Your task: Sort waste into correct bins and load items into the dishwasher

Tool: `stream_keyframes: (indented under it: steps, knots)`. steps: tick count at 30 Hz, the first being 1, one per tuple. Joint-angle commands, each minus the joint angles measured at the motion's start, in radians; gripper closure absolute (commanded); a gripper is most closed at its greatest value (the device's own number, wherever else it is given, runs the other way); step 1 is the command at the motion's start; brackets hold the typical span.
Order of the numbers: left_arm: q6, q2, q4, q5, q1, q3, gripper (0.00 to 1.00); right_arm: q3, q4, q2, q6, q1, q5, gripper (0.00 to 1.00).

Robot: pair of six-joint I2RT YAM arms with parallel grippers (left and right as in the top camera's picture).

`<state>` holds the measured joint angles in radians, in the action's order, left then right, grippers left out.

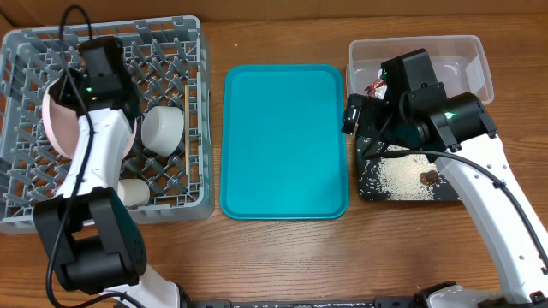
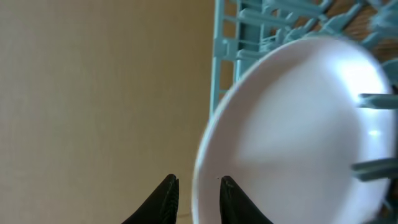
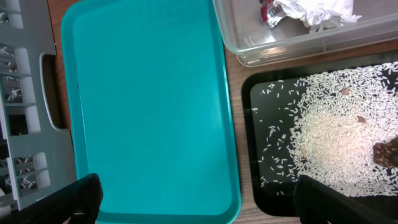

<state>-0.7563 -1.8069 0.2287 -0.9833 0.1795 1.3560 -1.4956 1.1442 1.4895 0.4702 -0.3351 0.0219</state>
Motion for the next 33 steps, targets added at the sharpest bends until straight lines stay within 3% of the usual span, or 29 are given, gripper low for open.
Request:
stream_keyframes:
  steps: [1, 6, 11, 15, 20, 27, 28, 29, 33]
  knots:
    - [0.005, -0.004, 0.011, -0.024, -0.027, 0.001, 0.73, 0.004, -0.006, -0.007, 0.002, 0.002, -0.001, 0.0]
    - [0.084, -0.004, 0.037, -0.087, -0.072, 0.001, 0.67, 0.004, -0.005, -0.007, 0.002, 0.002, 0.007, 0.0]
    - [0.293, 0.026, 0.038, -0.235, -0.106, 0.001, 0.41, 0.004, -0.001, -0.007, 0.002, 0.002, 0.006, 0.0]
    - [0.43, 0.116, 0.114, -0.209, -0.148, 0.002, 0.24, 0.004, 0.003, -0.007, -0.005, 0.002, 0.006, 0.0]
    - [0.547, 0.303, 0.278, 0.014, -0.266, 0.002, 0.19, -0.003, -0.015, -0.032, -0.032, 0.002, 0.006, 0.0]
    - [0.75, 0.57, 0.536, 0.538, -0.454, 0.018, 0.2, -0.056, -0.047, -0.187, -0.102, 0.002, 0.01, 0.0]
    - [0.775, 0.606, 0.565, 0.594, -0.476, 0.023, 0.16, -0.063, -0.048, -0.217, -0.121, 0.002, 0.01, 0.0]
    - [0.801, 0.647, 0.592, 0.642, -0.5, 0.029, 0.01, -0.071, -0.051, -0.256, -0.144, 0.002, 0.009, 0.0]
    - [0.86, 0.792, 0.679, 0.686, -0.586, 0.046, 0.0, -0.072, -0.067, -0.396, -0.18, 0.002, 0.009, 0.0]
